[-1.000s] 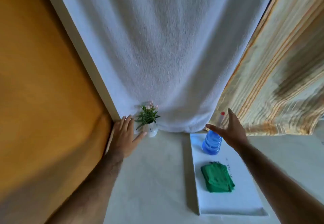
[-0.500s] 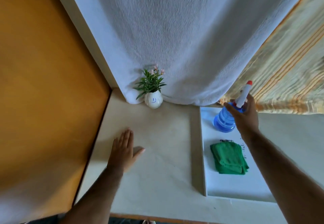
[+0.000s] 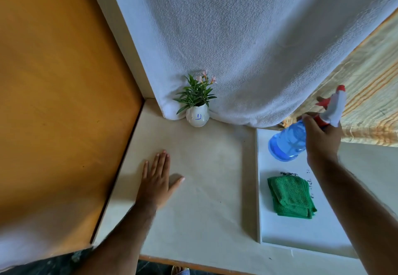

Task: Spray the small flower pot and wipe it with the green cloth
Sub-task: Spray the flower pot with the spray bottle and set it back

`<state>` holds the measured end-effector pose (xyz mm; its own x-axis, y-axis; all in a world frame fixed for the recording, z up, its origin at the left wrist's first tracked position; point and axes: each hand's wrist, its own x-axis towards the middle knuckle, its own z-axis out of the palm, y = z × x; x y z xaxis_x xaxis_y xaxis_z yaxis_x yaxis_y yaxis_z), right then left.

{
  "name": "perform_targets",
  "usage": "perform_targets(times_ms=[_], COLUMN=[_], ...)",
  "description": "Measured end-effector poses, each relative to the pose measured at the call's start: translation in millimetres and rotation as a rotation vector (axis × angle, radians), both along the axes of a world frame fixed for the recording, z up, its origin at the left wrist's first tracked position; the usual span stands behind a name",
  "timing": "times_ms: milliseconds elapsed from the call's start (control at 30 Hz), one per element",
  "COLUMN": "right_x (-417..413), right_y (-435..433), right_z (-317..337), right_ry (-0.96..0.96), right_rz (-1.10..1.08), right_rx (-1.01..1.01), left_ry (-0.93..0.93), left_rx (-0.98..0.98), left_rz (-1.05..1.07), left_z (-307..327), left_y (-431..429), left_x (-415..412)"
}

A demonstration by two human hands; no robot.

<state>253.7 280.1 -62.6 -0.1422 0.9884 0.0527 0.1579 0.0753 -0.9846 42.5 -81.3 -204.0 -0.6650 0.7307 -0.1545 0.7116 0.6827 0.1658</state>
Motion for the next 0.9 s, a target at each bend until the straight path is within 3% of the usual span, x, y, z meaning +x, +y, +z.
perform_targets(times_ms=[167,467,600,900], right_x=[-46.0,-103.2,-118.3,-146.8], right_y=[-41.7,-118.5,-127.2,-114.8], right_z=[20.1,-17.4,-28.3,-43.6], right_ry=[-0.085,-0.586,-0.789,-0.901], right_rz=[0.239,0.700,0.708,0.677], right_rx=[0.089,0.156,0.161,0.042], left_ry=[0.031,0.152,0.217,0.273], left_rx=[0.036,0.159,0.208,0.236], left_rz=[-0.003,0.002,0.001,0.008], left_z=[-2.8,-17.2,-25.1,-32.5], left_y=[-2.0,-3.9,-5.3,-7.0], left_x=[-0.5,-1.3,-2.4,-1.9])
